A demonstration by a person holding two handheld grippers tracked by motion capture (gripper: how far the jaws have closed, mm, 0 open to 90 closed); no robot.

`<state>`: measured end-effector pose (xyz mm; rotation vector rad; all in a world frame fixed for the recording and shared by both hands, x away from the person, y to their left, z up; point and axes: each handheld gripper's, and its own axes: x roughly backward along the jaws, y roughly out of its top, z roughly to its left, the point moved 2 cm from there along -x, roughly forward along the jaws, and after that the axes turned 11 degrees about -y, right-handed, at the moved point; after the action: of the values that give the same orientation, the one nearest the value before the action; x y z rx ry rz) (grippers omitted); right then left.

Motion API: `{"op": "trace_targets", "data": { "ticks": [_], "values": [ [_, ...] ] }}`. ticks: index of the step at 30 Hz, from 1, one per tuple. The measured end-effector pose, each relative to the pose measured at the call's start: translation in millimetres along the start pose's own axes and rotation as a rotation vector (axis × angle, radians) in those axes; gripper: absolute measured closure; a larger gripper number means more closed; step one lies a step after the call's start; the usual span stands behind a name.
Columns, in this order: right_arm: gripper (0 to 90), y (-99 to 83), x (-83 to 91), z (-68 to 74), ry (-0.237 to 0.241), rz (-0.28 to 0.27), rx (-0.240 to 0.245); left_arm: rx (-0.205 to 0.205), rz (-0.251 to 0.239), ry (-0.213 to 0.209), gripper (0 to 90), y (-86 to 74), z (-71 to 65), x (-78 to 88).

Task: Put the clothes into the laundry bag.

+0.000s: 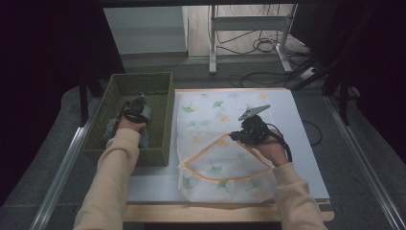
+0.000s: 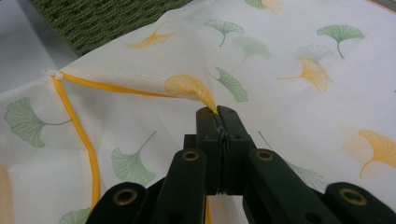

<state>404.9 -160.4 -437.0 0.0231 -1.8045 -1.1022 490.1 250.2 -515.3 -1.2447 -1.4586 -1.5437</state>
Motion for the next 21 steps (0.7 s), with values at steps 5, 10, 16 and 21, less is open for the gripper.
{"op": "trace_targets", "data": {
  "ticks": [5, 10, 16, 21],
  "values": [
    [88.3, -0.4, -0.6, -0.2, -0.001, 0.004, -0.003, 0.008, -0.017, -0.014, 67.2, -1.6, 2.4, 5.2],
    [88.3, -0.3, -0.5, -0.7, -0.001, 0.003, -0.004, 0.016, -0.036, -0.028, 69.0, -2.8, 5.4, 10.2],
    [88.3, -0.2, 0.5, -1.6, -0.001, -0.003, -0.008, 0.016, -0.119, -0.059, 69.7, -8.5, 12.0, 28.5],
    [88.3, 0.2, 1.3, -1.3, -0.003, -0.004, -0.009, 0.024, -0.182, -0.087, 70.0, -12.2, 17.1, 43.4]
  ]
}}
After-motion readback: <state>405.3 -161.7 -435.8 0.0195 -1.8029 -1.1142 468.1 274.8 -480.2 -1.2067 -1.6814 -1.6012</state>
